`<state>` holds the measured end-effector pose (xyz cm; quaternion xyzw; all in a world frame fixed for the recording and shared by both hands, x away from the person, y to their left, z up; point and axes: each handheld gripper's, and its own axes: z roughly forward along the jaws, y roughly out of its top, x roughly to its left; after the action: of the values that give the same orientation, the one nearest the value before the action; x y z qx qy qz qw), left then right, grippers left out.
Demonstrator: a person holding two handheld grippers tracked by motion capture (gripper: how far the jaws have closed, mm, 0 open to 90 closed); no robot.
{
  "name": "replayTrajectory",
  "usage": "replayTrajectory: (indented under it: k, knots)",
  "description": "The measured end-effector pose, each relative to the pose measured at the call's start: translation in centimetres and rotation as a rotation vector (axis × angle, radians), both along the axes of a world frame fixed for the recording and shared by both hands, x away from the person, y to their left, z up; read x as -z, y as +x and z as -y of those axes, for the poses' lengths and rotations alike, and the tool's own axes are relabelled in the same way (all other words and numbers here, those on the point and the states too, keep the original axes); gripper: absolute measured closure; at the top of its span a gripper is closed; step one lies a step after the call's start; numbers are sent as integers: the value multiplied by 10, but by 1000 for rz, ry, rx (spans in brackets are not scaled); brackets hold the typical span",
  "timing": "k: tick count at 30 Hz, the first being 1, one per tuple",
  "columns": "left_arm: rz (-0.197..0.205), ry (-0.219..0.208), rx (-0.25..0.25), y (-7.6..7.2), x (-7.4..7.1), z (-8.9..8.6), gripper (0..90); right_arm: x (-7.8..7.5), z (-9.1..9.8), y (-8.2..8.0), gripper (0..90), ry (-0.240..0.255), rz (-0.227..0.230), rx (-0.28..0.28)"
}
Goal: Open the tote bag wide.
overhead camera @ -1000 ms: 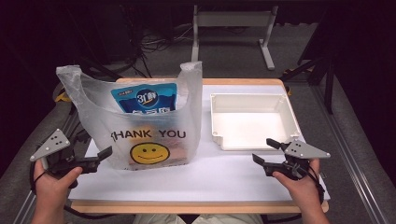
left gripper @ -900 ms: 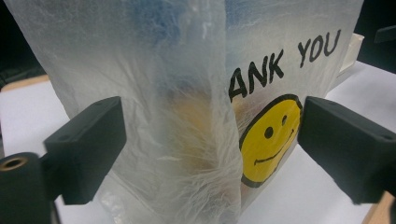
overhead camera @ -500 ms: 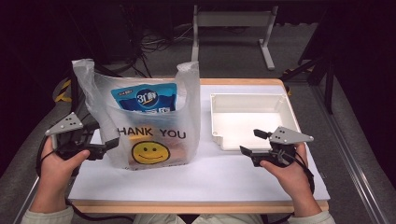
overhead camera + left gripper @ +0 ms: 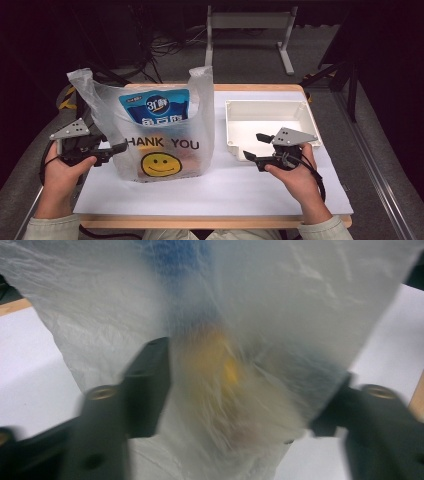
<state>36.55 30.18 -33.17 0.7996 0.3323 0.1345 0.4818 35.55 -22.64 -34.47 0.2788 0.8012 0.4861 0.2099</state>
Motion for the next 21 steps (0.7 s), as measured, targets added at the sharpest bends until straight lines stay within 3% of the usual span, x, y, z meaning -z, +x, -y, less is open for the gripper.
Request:
replayTrajectory:
  k: [1,3,7,14,21]
  knots:
    - [-8,-3,9,0,1,0,577,0,-2,1,321,8,8,-12]
    - [-21,14,22,0,3,-2,695,-2,-5,2,327,28,9,-30]
    - [-9,-2,30,-1,3,-4,875,-9,-17,3,308,34,15,-46]
    - [1,-14,32,-4,1,-3,893,-20,-49,10,312,26,33,-127]
    - [4,-18,24,-5,1,-5,883,-26,-77,20,340,13,42,-170]
